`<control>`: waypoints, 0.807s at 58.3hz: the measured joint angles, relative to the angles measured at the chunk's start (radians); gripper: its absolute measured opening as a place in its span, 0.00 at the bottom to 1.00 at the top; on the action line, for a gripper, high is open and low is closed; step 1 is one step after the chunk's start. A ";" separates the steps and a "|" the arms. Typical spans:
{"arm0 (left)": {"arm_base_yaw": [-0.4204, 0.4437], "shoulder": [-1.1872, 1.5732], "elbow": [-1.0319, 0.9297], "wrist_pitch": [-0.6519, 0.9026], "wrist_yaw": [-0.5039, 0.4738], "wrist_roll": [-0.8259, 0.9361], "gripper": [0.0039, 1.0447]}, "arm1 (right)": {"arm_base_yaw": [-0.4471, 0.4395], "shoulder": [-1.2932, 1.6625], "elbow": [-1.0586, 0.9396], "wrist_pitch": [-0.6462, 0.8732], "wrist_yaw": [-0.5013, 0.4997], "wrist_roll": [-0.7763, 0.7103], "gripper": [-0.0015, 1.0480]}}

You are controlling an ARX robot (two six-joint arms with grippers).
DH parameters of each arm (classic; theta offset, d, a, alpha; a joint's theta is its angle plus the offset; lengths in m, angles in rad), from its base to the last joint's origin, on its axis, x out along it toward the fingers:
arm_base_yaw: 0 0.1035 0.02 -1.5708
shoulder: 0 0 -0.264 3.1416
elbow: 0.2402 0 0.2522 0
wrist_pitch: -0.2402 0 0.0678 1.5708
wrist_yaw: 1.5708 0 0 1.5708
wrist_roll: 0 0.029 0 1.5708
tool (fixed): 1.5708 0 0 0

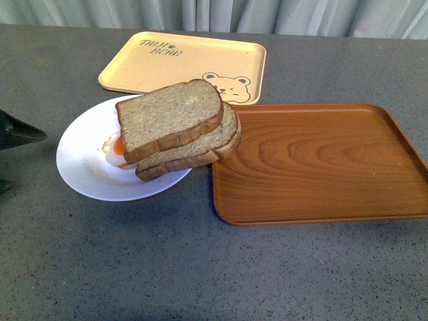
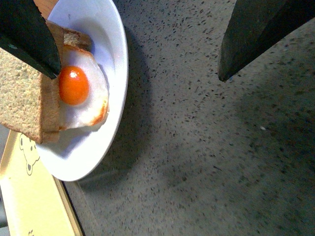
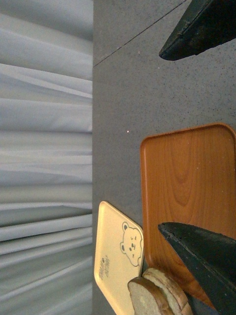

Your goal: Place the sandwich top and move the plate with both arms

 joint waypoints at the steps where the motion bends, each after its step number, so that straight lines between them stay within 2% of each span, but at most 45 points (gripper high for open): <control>1: -0.008 0.010 0.004 0.006 -0.004 -0.006 0.92 | 0.000 0.000 0.000 0.000 0.000 0.000 0.91; 47: -0.214 0.196 0.065 0.221 -0.073 -0.324 0.90 | 0.000 0.000 0.000 0.000 0.000 0.000 0.91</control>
